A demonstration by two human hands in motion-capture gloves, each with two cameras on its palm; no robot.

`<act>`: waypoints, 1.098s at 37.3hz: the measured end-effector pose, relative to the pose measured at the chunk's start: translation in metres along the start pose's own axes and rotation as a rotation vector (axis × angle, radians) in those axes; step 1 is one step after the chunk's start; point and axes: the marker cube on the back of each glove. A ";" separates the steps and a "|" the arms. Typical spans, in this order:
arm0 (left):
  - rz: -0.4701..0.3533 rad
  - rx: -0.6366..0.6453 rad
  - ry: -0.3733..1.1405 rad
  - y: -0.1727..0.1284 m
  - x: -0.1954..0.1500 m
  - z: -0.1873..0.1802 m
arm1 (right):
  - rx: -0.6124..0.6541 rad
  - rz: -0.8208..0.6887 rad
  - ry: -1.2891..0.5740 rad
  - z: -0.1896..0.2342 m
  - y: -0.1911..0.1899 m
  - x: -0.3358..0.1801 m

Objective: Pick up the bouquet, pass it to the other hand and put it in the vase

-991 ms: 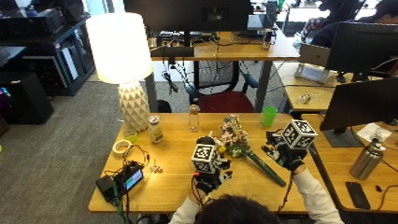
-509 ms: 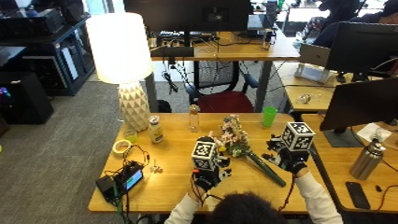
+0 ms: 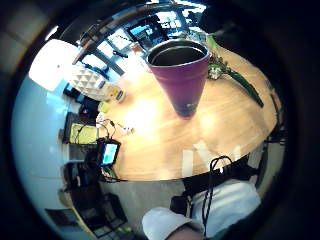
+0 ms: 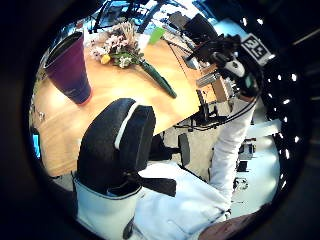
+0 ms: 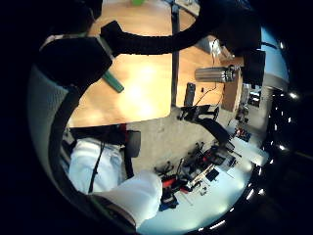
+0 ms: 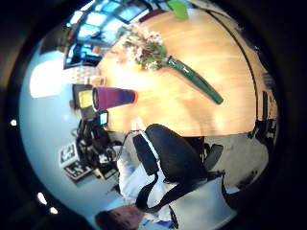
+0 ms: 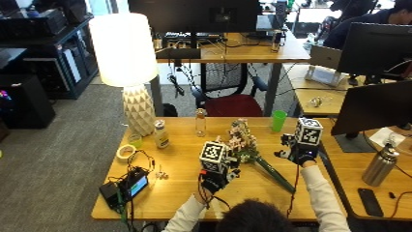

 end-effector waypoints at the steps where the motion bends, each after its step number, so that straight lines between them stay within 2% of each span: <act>1: 0.002 0.002 0.000 0.001 0.000 -0.001 | -0.033 0.036 -0.002 0.004 -0.006 0.003; 3: 0.009 -0.004 0.008 0.005 0.002 -0.005 | -0.150 0.125 -0.018 0.017 -0.013 0.009; 5: 0.018 -0.016 0.021 0.014 0.006 -0.011 | -0.249 0.135 -0.057 0.035 -0.019 0.011; 7: 0.028 -0.013 0.025 0.020 0.008 -0.014 | -0.294 0.083 -0.089 0.051 -0.015 0.006; 10: 0.038 -0.003 0.020 0.024 0.007 -0.015 | -0.379 0.106 -0.095 0.070 0.012 -0.004; 14: 0.042 -0.012 0.017 0.028 0.006 -0.016 | -0.443 0.097 -0.111 0.106 0.014 -0.007; 20: 0.042 -0.032 0.027 0.026 0.005 -0.007 | -0.397 0.109 -0.104 0.145 0.003 -0.007; 25: 0.038 -0.041 0.044 0.023 0.004 -0.001 | -0.352 0.120 -0.042 0.161 0.003 -0.010; 33: 0.037 -0.050 0.043 0.026 0.004 -0.004 | -0.232 0.137 0.042 0.166 -0.006 -0.019; 41: 0.027 -0.063 0.000 0.022 -0.002 -0.002 | -0.253 0.129 0.034 0.163 -0.007 -0.021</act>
